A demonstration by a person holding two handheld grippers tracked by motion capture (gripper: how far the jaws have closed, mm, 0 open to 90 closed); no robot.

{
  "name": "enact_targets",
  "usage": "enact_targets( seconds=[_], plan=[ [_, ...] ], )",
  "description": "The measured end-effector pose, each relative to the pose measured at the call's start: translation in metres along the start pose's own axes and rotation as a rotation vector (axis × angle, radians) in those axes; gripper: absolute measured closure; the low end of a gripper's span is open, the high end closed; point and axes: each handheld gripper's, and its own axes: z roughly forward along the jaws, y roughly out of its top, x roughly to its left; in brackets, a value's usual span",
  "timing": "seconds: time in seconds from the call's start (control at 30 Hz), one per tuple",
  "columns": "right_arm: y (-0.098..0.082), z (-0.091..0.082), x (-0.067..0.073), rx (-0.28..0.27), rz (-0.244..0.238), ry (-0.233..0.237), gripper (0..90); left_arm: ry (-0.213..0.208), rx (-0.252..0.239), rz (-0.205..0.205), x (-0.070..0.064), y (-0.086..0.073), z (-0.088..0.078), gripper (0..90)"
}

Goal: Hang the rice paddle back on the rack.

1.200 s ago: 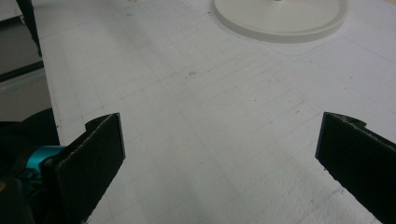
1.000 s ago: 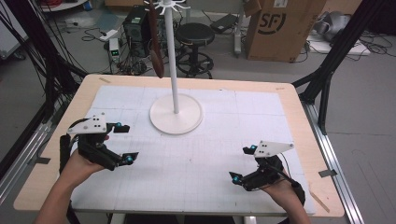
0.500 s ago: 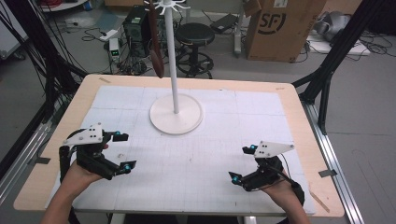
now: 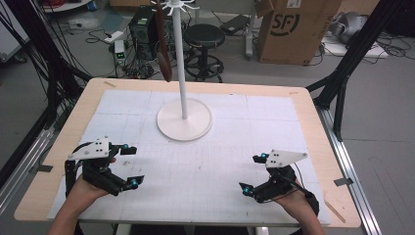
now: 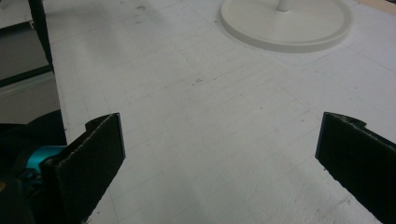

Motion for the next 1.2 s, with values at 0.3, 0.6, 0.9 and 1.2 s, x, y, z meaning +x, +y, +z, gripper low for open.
enact_targets(
  seconds=[0.3, 0.6, 0.9, 1.2],
  plan=[
    [-0.0008, -0.0006, 0.0006, 0.000, -0.010, 0.009, 0.2, 0.002, 0.001, 0.005, 0.0011, -0.0040, 0.0001, 1.6],
    [-0.0010, -0.0035, 0.0007, -0.019, -0.009, 0.000, 0.2, -0.002, -0.005, 0.008, 0.0017, -0.0061, -0.0002, 1.7],
    [-0.0004, -0.0061, 0.0009, -0.028, -0.010, 0.003, 0.2, -0.006, -0.009, 0.008, 0.0023, -0.0078, 0.0004, 1.6],
    [-0.0003, -0.0073, 0.0002, -0.050, -0.007, 0.008, 0.2, -0.005, -0.017, 0.010, 0.0026, -0.0091, -0.0002, 1.7]
  ],
)
